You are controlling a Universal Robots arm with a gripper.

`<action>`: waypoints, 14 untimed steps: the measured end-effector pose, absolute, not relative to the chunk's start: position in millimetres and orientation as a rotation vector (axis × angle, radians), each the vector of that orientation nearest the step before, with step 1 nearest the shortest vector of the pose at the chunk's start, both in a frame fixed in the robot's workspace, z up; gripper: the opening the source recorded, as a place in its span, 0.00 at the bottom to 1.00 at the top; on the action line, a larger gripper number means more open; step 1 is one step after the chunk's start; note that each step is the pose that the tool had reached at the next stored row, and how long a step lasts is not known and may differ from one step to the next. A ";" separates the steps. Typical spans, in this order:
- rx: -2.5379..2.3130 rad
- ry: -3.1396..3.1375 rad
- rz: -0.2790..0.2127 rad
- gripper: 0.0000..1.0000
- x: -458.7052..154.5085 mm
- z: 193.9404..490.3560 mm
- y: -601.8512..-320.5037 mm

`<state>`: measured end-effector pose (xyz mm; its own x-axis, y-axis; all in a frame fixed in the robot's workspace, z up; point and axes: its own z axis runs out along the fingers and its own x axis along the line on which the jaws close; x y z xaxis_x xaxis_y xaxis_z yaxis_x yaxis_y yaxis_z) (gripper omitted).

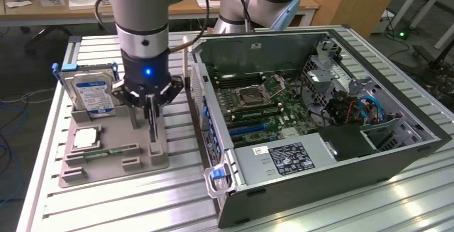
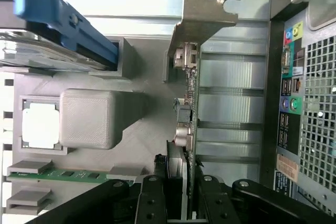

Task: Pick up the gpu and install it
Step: 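Pick up the gpu and move the gpu toward the slot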

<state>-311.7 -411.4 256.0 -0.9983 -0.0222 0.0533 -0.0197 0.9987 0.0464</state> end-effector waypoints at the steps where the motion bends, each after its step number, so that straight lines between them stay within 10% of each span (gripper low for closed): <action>1: 0.032 -3.087 -0.071 0.28 -311.7 259.6 -411.4; 14: 0.032 -3.087 -0.074 0.28 -311.7 316.7 -411.4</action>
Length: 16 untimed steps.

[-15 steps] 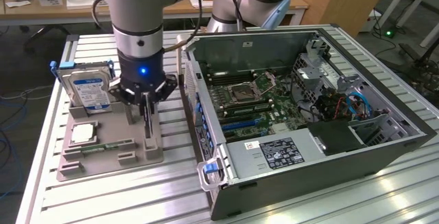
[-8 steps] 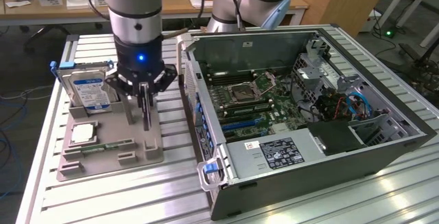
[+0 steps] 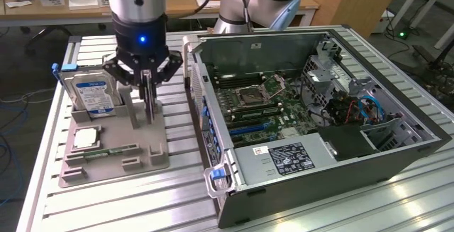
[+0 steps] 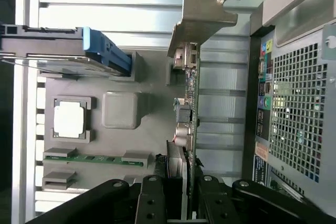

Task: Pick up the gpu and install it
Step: 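Pick up the gpu and move the gpu toward the slot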

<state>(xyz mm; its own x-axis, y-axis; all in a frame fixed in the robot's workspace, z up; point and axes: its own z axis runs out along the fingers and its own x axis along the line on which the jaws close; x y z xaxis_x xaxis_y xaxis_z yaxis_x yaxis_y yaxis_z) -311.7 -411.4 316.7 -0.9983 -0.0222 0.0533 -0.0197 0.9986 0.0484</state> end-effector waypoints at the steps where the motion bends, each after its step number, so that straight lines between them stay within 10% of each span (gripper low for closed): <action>1: 0.032 -3.087 -0.074 0.28 -311.7 321.2 -411.4; 16: 0.033 -3.087 -0.075 0.28 -311.7 386.7 -411.4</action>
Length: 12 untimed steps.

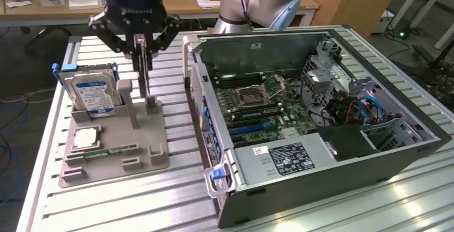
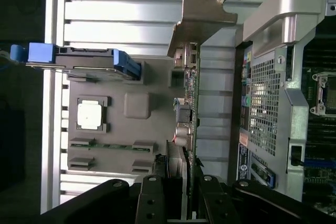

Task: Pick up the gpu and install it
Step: 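Pick up the gpu and move the gpu toward the slot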

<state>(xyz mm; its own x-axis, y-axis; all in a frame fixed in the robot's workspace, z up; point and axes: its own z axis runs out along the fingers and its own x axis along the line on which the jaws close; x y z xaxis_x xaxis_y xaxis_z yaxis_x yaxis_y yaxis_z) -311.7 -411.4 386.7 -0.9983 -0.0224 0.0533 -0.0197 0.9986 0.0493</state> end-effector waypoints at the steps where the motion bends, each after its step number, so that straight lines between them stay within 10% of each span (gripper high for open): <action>1: 0.032 -3.087 -0.075 0.28 -311.7 390.2 -411.4; 12: 0.033 -3.087 -0.075 0.28 -311.7 421.6 -411.4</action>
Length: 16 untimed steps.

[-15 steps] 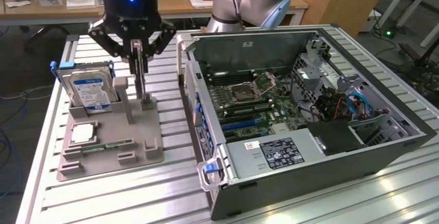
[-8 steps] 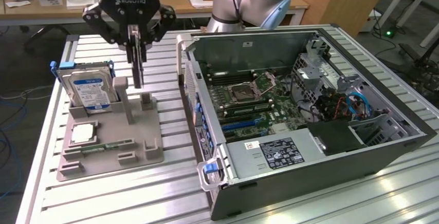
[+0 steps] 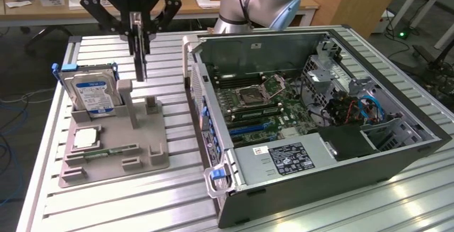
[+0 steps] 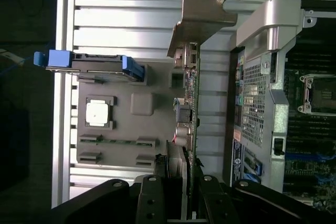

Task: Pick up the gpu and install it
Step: 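Pick up the gpu and move the gpu toward the slot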

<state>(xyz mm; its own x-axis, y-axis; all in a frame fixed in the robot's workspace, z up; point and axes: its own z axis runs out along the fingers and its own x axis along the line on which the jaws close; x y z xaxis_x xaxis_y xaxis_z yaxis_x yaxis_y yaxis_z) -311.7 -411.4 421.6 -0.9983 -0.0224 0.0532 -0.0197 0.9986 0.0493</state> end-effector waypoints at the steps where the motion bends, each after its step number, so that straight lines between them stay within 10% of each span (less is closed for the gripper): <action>1: 0.033 -3.087 -0.076 0.28 -311.7 423.8 -411.4; 16: 0.006 -3.144 -0.078 0.28 -312.0 429.2 -411.3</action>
<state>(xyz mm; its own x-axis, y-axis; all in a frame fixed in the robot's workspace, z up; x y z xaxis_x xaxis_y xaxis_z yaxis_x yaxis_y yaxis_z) -312.0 -411.3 429.2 -1.0000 -0.0037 -0.0036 -0.0039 0.9988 0.0498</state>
